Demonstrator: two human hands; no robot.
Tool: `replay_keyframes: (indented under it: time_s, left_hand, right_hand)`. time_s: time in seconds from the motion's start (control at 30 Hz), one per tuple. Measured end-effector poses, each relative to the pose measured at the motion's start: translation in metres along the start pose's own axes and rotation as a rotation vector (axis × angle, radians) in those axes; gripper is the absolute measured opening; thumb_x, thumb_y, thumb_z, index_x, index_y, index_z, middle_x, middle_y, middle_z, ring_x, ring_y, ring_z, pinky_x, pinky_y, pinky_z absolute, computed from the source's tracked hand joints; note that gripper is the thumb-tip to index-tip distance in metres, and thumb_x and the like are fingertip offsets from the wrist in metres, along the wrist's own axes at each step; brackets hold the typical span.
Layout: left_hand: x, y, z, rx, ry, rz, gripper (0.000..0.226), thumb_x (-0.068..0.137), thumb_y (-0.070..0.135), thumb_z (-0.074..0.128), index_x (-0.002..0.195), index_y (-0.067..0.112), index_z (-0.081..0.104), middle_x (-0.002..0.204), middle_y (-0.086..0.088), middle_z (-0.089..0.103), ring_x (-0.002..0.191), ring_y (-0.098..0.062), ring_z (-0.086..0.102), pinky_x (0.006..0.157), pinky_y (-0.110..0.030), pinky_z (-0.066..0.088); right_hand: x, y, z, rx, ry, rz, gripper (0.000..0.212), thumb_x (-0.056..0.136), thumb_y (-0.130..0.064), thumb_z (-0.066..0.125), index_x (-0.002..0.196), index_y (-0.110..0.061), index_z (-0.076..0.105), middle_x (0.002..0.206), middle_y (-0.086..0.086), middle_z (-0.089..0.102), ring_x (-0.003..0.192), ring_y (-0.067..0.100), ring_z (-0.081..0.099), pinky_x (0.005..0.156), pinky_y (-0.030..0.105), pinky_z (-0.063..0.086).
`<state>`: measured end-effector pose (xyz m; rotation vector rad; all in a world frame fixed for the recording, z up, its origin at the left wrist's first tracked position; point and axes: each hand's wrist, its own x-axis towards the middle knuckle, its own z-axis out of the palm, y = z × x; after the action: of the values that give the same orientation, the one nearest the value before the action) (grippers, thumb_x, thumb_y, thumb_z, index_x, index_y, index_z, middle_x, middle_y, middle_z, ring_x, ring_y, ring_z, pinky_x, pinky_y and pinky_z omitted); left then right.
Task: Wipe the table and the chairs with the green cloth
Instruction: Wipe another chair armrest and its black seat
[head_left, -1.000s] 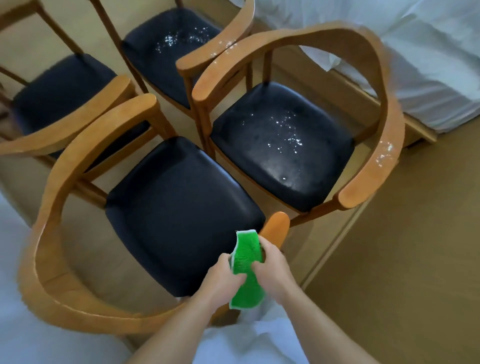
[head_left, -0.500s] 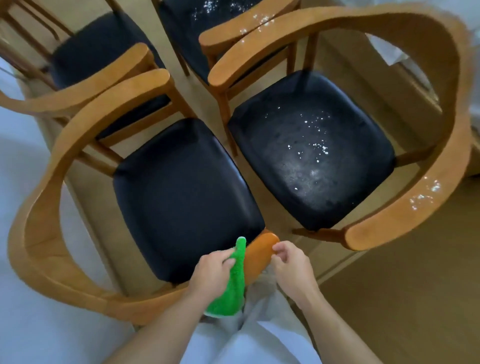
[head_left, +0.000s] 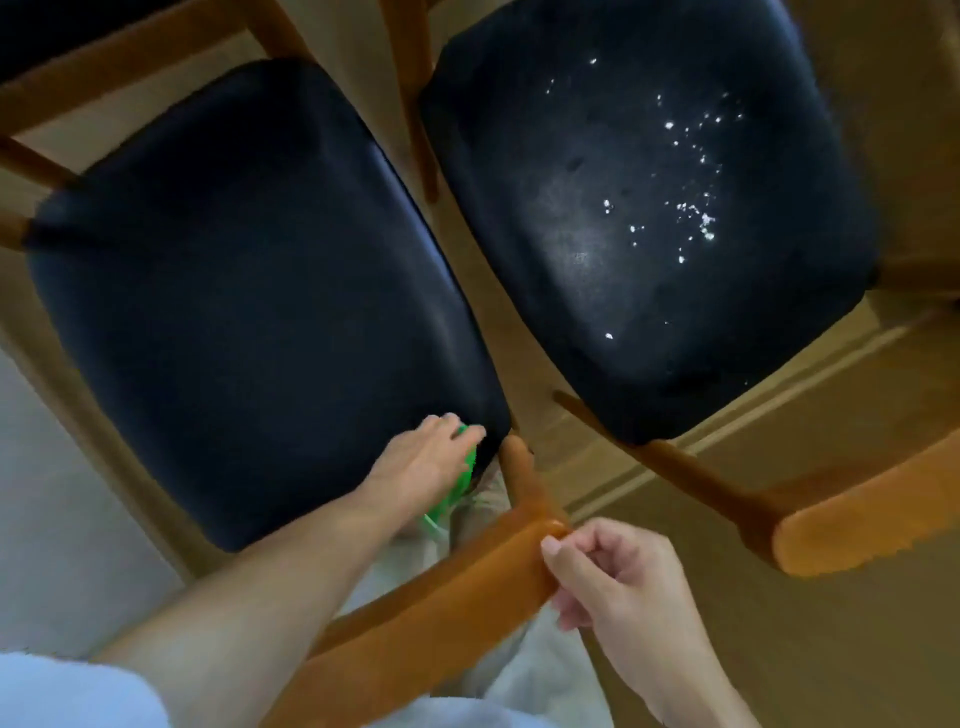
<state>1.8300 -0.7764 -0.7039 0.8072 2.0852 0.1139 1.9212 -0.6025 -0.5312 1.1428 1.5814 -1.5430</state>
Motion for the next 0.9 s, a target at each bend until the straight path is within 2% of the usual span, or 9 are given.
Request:
replay_keyframes:
  time_s: [0.07,0.13,0.2,0.3,0.5,0.6,0.67,0.77,0.9]
  left_hand:
    - [0.008,-0.009,0.008,0.219,0.042,0.236,0.051,0.096,0.028,0.053,0.143,0.023,0.035,0.121,-0.004,0.048,0.105,-0.023,0.048,0.077,-0.034,0.042]
    - [0.014,-0.021,0.01,0.314,0.125,0.418,0.05,0.09,0.034,0.062,0.136,0.019,0.048,0.111,-0.003,0.055,0.094,-0.021,0.054,0.073,-0.033,0.046]
    - [0.023,-0.03,0.007,0.372,0.249,0.565,0.032,0.086,0.036,0.069,0.113,0.02,0.065,0.092,0.0,0.06,0.077,-0.018,0.056,0.062,-0.03,0.045]
    - [0.039,-0.027,0.001,0.393,0.377,0.673,0.008,0.086,0.027,0.07,0.088,0.02,0.07,0.077,0.002,0.059,0.066,-0.017,0.055,0.056,-0.03,0.04]
    - [0.101,-0.002,-0.043,0.251,0.578,0.421,0.017,0.085,0.024,0.069,0.074,0.012,0.062,0.07,-0.008,0.057,0.063,-0.028,0.058,0.05,-0.036,0.041]
    - [0.12,0.001,-0.068,0.064,0.631,0.218,0.02,0.085,0.027,0.07,0.084,0.008,0.067,0.079,-0.013,0.06,0.072,-0.034,0.061,0.056,-0.041,0.05]
    - [0.12,0.007,-0.081,-0.145,0.673,0.134,0.021,0.087,0.03,0.069,0.094,0.01,0.067,0.086,-0.01,0.06,0.08,-0.032,0.061,0.064,-0.043,0.051]
    - [0.117,0.033,-0.093,-0.393,0.66,0.132,0.021,0.087,0.033,0.067,0.1,0.017,0.062,0.09,0.002,0.058,0.084,-0.017,0.054,0.076,-0.033,0.044]
    - [0.12,0.085,-0.09,-0.706,0.528,0.112,0.017,0.082,0.034,0.066,0.092,0.025,0.055,0.072,0.013,0.052,0.07,-0.005,0.049,0.063,-0.017,0.037]
  right_hand:
    - [0.01,-0.008,-0.003,0.092,0.025,0.009,0.029,0.077,-0.038,0.071,0.062,-0.014,0.063,0.055,0.012,0.062,0.048,0.02,0.057,0.05,0.028,0.05]
    - [0.032,-0.014,-0.008,0.158,0.101,-0.005,0.027,0.078,-0.035,0.069,0.059,-0.016,0.063,0.053,0.01,0.058,0.047,0.018,0.054,0.048,0.022,0.048]
    - [0.064,-0.018,-0.012,0.136,0.215,-0.062,0.028,0.087,-0.025,0.064,0.06,-0.017,0.062,0.054,0.007,0.058,0.048,0.016,0.055,0.049,0.02,0.05]
    - [0.114,-0.02,-0.011,0.089,0.337,-0.138,0.028,0.093,-0.022,0.059,0.066,-0.015,0.062,0.056,0.002,0.06,0.051,0.013,0.057,0.052,0.019,0.052]
    - [0.164,-0.021,-0.008,0.085,0.3,-0.194,0.014,0.09,-0.013,0.059,0.081,-0.02,0.068,0.066,0.0,0.068,0.056,0.01,0.064,0.052,0.018,0.048]
    - [0.162,-0.012,-0.014,0.077,0.341,-0.212,0.014,0.088,-0.013,0.06,0.085,-0.025,0.065,0.071,-0.002,0.068,0.061,0.012,0.065,0.057,0.027,0.05]
    - [0.158,-0.006,-0.019,0.089,0.378,-0.224,0.017,0.089,-0.014,0.061,0.092,-0.03,0.062,0.075,-0.007,0.067,0.064,0.01,0.064,0.059,0.024,0.05]
    - [0.154,0.0,-0.023,0.127,0.403,-0.265,0.028,0.089,-0.015,0.062,0.103,-0.038,0.056,0.086,-0.014,0.066,0.073,0.007,0.064,0.064,0.019,0.052]
    - [0.152,0.003,-0.021,0.185,0.522,-0.308,0.035,0.087,-0.017,0.067,0.099,-0.047,0.053,0.092,-0.019,0.063,0.08,0.004,0.062,0.062,0.014,0.051]
